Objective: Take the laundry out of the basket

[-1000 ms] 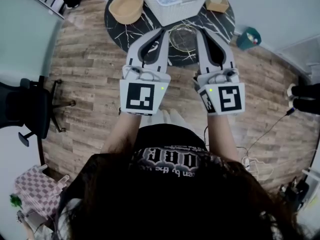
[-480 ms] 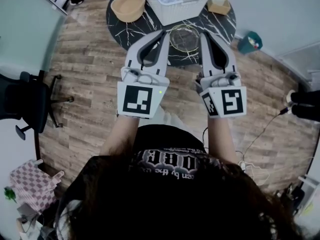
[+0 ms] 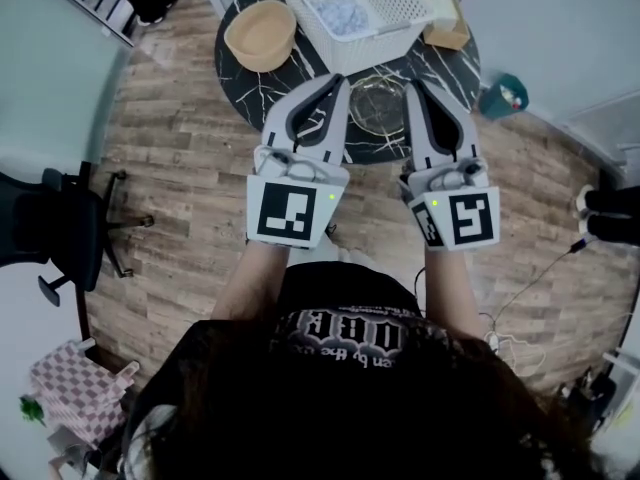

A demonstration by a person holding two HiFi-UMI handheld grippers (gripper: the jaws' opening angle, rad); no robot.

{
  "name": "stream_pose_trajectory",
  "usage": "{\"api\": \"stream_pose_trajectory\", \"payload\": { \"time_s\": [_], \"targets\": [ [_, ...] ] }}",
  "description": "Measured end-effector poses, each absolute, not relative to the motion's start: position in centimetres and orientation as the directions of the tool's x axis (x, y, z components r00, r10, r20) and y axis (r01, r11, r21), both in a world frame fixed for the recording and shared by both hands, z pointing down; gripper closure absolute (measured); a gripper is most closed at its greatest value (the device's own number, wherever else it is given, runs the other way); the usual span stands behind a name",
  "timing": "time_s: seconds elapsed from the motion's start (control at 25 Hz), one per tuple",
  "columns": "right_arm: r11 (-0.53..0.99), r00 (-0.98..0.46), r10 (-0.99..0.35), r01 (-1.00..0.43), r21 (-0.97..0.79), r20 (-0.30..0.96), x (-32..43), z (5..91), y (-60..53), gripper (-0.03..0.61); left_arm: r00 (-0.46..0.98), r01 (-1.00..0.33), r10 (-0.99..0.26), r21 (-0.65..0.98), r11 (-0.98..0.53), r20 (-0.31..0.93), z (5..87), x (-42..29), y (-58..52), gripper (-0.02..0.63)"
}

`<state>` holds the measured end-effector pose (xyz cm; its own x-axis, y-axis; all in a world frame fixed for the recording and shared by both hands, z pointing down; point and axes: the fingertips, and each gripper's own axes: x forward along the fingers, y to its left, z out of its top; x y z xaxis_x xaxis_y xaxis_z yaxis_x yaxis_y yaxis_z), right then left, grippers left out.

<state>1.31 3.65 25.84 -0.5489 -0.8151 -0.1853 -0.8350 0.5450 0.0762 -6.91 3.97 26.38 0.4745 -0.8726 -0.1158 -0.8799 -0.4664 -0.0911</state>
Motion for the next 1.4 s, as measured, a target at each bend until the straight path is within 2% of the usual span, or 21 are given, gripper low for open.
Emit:
{"api": "stream_pose_trajectory", "payload": {
  "time_s": [0.96,1.4],
  "targets": [
    [0.475,-0.484,-0.855,-0.875,0.092,-0.189,-1.2,24.8,-6.9,0.551,0.531,-0.847,-0.844,-0.089,-0.524,-0.08,26.2,-10.3,-7.6,0.612],
    [0.497,-0.503,-0.844,-0.864,0.083,-0.185,-0.7,25.0,-9.8,0.551,0.522,-0.852,-0.85,-0.09,-0.516,-0.062,26.6,-9.2,-10.5,0.612]
  ]
}}
